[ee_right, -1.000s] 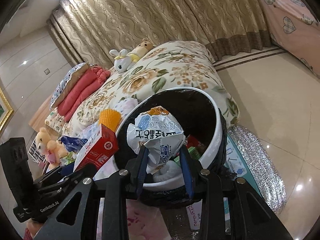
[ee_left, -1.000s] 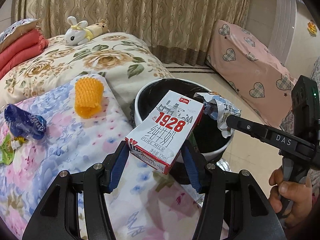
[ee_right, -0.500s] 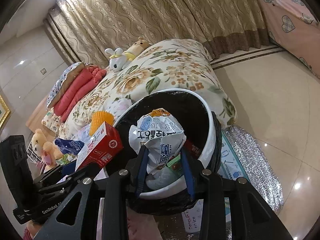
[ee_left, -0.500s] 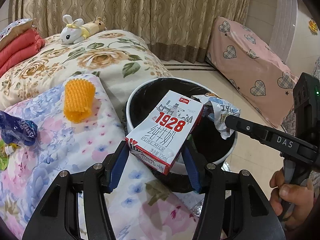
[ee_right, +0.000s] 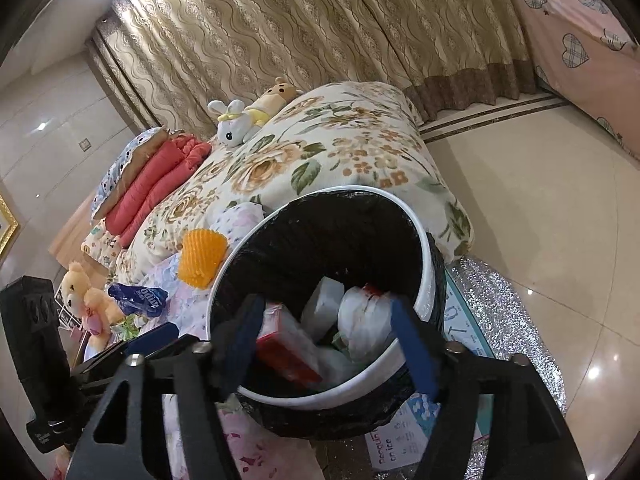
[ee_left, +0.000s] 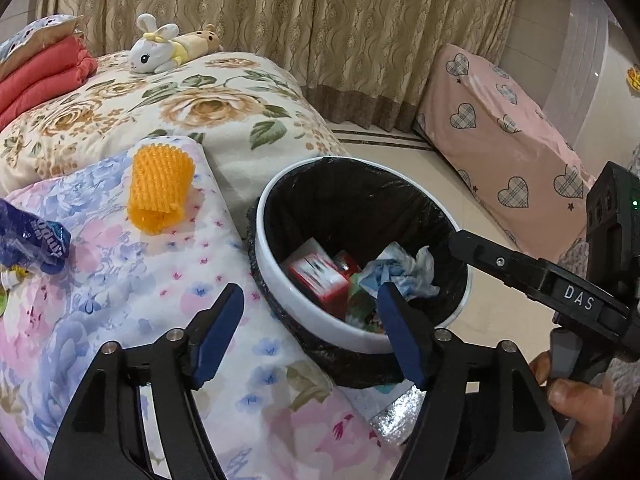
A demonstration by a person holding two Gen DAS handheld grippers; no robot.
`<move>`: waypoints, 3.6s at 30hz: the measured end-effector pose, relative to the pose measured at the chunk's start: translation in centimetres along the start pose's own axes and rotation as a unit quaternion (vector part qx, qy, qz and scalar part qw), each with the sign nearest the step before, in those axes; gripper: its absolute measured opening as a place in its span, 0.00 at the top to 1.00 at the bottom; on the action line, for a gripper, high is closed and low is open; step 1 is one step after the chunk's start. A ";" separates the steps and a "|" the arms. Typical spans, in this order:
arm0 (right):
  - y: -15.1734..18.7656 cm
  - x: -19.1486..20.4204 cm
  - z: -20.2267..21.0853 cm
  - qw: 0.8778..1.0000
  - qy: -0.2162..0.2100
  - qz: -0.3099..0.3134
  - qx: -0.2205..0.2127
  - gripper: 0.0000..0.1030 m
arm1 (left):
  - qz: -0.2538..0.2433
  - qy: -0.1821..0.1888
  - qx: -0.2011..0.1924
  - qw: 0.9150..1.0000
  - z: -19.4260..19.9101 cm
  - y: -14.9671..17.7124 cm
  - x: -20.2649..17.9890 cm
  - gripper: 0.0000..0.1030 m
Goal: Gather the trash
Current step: 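Open both tools to drop the carton and snack bag into the bin, then move both open tools back toward the remaining items on the bed, then grasp the blue plastic bottle with the left tool while the right tool grasps the orange foam sleeve, then carry the blue bottle and orange foam sleeve over the trash bin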
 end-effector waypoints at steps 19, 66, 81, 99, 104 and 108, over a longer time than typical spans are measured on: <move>3.3 7.6 0.9 0.998 -0.041 0.048 0.008 0.17 | 0.093 -0.034 -0.026 0.995 6.4 5.4 8.1 0.27; 1.7 21.0 -10.7 0.987 -0.049 0.150 0.039 0.22 | 0.155 -0.107 -0.074 0.979 8.8 1.7 22.7 0.27; 1.7 20.3 -15.7 0.982 -0.004 0.175 0.067 0.72 | 0.167 -0.096 -0.065 0.979 5.2 0.4 25.1 0.81; 5.4 19.5 -7.0 0.984 -0.086 0.141 0.060 0.77 | 0.174 -0.067 -0.085 0.979 9.7 3.9 20.6 0.86; 6.3 18.6 -5.0 0.985 -0.090 0.134 0.060 0.77 | 0.166 -0.055 -0.084 0.981 10.2 4.5 18.3 0.86; 6.6 17.4 -3.7 0.986 -0.091 0.124 0.057 0.77 | 0.156 -0.044 -0.083 0.983 10.5 4.7 16.3 0.86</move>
Point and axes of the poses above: each gripper's, at about its wrist camera, not at the fingertips, and z roughly against the way its jaws point, x to its left, y to its underside, the point moved 10 cm from there along -z, roughly the way its jaws point, and after that the axes turned 7 degrees about y, right-handed, at the moved point
